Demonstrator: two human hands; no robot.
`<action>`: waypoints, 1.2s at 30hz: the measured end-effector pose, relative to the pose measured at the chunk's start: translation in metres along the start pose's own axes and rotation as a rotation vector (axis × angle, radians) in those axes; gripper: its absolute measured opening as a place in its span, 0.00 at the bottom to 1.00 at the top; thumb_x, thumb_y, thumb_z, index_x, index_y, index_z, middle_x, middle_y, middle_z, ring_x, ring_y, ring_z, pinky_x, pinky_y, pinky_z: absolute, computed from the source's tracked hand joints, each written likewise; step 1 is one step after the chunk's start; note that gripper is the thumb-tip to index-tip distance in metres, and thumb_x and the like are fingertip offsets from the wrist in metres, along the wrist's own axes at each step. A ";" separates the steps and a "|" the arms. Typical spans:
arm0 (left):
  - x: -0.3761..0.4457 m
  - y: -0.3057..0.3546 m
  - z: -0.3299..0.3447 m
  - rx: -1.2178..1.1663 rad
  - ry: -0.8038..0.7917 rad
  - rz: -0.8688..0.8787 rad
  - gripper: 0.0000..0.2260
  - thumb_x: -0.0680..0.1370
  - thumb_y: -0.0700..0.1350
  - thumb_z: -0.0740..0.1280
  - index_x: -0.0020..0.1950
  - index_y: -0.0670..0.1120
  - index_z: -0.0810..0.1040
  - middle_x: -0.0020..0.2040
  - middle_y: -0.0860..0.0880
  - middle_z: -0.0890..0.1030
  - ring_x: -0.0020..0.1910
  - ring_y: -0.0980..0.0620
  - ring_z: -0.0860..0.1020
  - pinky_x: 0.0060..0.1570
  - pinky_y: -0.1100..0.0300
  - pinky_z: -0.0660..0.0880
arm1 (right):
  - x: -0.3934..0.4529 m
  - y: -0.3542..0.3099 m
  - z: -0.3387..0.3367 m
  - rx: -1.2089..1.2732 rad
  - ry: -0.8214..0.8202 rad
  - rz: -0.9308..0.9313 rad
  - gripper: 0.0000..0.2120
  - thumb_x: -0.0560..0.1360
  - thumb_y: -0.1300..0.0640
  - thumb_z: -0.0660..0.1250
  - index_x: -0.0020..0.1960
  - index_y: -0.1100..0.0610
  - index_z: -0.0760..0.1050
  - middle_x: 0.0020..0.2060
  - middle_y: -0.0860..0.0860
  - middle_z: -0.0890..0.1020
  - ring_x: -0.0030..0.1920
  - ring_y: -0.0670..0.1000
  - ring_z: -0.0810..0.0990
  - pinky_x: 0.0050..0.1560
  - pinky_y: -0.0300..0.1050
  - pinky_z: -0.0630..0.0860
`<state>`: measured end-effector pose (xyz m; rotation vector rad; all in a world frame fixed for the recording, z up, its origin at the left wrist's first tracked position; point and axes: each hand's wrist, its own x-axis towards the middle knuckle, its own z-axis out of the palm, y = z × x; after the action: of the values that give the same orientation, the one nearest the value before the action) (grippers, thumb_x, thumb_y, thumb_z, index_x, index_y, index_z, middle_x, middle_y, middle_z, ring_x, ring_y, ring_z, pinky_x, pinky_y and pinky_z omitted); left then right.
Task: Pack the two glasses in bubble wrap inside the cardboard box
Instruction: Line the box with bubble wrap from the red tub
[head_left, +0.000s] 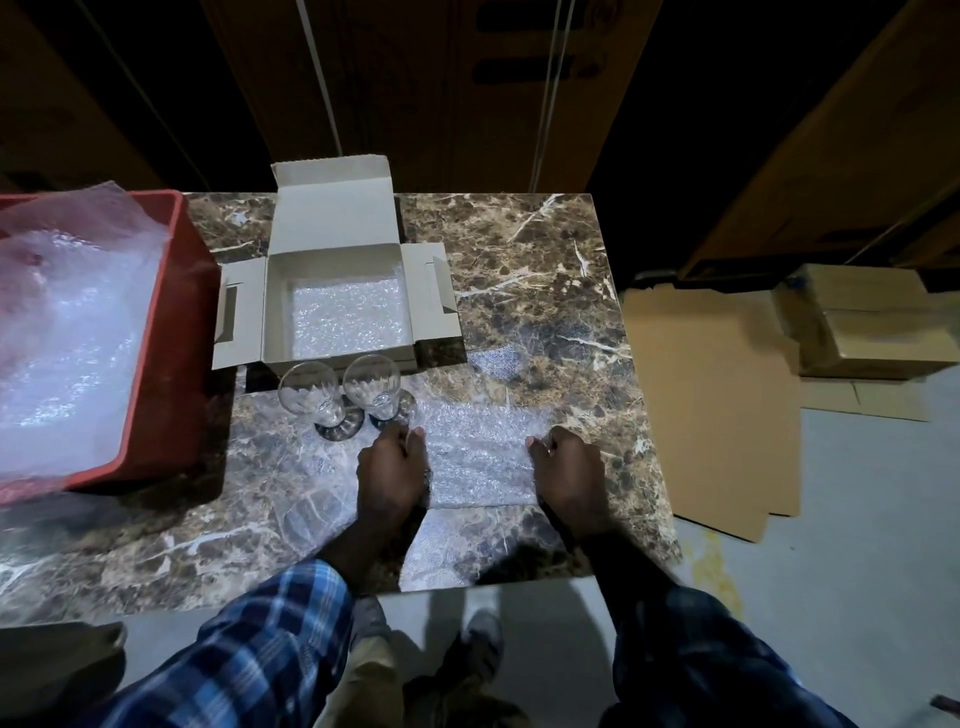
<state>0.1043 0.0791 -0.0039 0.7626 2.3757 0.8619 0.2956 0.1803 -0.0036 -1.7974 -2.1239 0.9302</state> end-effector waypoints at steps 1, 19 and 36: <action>0.000 0.000 0.000 0.011 0.007 0.005 0.12 0.83 0.50 0.63 0.49 0.41 0.76 0.42 0.38 0.83 0.45 0.36 0.80 0.40 0.55 0.65 | 0.000 -0.001 0.001 -0.023 0.003 -0.012 0.18 0.79 0.44 0.63 0.37 0.55 0.67 0.31 0.56 0.77 0.37 0.60 0.78 0.37 0.50 0.72; -0.022 -0.006 -0.007 0.257 0.208 0.348 0.08 0.81 0.46 0.64 0.56 0.43 0.72 0.47 0.41 0.78 0.39 0.38 0.79 0.35 0.49 0.75 | -0.014 -0.001 0.008 -0.423 0.262 -0.300 0.18 0.80 0.48 0.63 0.63 0.59 0.69 0.53 0.58 0.75 0.49 0.58 0.74 0.46 0.53 0.71; -0.006 -0.035 0.028 0.621 -0.207 0.798 0.26 0.85 0.51 0.50 0.81 0.41 0.57 0.82 0.42 0.53 0.81 0.45 0.48 0.78 0.45 0.52 | -0.022 0.007 0.065 -0.467 -0.072 -0.512 0.29 0.84 0.45 0.47 0.81 0.55 0.54 0.81 0.57 0.52 0.81 0.57 0.51 0.77 0.61 0.52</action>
<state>0.1144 0.0640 -0.0450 2.0148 2.1328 0.2470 0.2720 0.1384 -0.0527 -1.2613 -2.8237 0.3970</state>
